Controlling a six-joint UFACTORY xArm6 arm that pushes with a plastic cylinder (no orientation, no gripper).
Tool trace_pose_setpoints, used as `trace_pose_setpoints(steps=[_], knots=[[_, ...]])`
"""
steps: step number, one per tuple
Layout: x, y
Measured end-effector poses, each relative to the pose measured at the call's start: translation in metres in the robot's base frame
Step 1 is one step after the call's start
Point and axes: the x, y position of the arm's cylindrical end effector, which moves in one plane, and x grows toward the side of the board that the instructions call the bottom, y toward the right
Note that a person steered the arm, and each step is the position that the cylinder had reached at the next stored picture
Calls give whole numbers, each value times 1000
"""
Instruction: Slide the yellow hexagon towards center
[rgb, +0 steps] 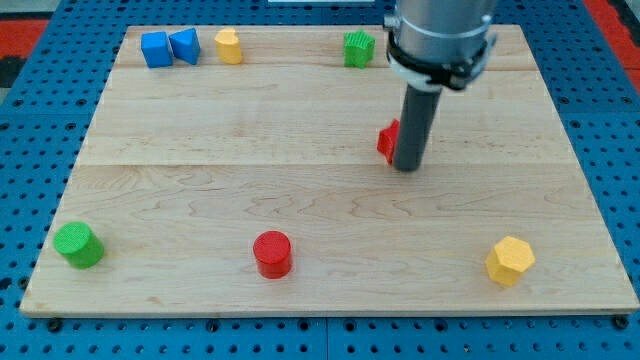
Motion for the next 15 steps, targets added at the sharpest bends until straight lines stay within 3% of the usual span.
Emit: trace_pose_setpoints(steps=[2,3,4,5,6,7,11,13,14,15], knots=[[-109,-26],[-128,-26],[-96,21],[-7,123],[97,163],[161,139],[114,-51],[53,-185],[67,-217],[54,-256]])
